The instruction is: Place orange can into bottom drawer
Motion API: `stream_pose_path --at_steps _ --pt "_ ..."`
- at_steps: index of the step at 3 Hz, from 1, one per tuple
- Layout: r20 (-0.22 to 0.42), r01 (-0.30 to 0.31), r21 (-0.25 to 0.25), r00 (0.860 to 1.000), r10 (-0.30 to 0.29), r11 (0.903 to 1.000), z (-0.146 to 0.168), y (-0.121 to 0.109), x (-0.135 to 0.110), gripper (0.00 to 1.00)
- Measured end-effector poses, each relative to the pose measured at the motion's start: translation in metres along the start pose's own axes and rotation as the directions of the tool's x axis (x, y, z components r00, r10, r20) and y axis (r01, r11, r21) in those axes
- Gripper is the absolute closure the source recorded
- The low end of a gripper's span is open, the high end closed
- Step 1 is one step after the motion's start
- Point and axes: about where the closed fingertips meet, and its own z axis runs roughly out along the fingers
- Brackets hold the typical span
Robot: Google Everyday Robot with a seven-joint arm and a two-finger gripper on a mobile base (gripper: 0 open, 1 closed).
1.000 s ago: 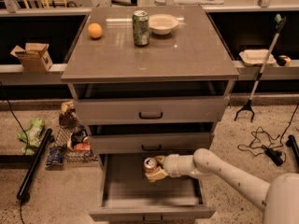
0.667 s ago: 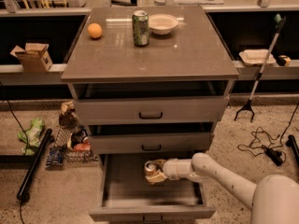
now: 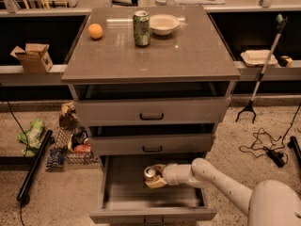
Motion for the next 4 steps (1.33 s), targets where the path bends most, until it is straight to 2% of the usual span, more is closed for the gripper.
stream_pose_path --at_steps 1,2,3,4 --pt "0.026 0.017 -0.002 1.000 -0.017 0.9999 0.011 0.003 0.022 1.00" --pt "-0.021 0.012 -0.006 1.000 -0.012 0.9999 0.044 -0.011 0.078 1.00" --pt "-0.021 0.012 -0.006 1.000 -0.012 0.9999 0.044 -0.011 0.078 1.00" --pt "-0.011 0.015 0.018 1.000 -0.015 0.9997 0.048 -0.012 0.092 1.00"
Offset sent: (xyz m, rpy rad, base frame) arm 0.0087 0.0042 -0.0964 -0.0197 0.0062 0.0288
